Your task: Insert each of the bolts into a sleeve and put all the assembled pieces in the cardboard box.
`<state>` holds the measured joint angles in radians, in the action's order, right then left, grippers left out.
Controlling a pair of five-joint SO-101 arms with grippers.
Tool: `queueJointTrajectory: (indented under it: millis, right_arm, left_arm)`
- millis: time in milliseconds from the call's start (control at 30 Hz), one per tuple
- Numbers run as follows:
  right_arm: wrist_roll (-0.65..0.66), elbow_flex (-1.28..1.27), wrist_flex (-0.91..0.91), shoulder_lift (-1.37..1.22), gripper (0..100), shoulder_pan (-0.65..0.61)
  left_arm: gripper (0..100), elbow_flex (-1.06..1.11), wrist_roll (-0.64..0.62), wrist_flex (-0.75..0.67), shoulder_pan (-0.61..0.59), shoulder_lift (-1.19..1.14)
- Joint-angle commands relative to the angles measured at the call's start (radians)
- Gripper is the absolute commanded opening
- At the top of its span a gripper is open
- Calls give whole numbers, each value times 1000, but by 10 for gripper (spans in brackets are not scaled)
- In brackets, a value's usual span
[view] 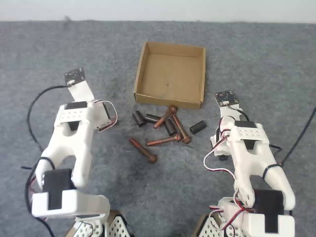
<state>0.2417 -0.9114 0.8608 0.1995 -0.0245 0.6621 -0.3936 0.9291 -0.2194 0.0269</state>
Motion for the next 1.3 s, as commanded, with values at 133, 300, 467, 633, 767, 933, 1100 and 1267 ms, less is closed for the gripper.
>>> queueJointTrajectory:
  millis: [133,300,467,633,767,933,1100,1267]
  right_arm:
    - [21,46,8,4,6,15]
    - [21,46,8,4,6,15]
    - [21,46,8,4,6,15]
    - [21,46,8,4,6,16]
    - [21,46,8,4,6,16]
    - [21,46,8,4,6,16]
    - [21,46,8,4,6,16]
    - [21,46,8,4,6,16]
  left_arm:
    - [13,-88,-94,181,-29,117]
    - [13,-38,-95,130,-44,17]
    - [12,-130,-95,58,-72,-144]
    - [11,-282,-95,78,-98,-264]
    - [11,-348,-95,78,-89,-307]
    - [11,-432,-94,55,-37,-361]
    - [11,-512,-94,52,23,-404]
    - [12,-558,-94,55,52,-408]
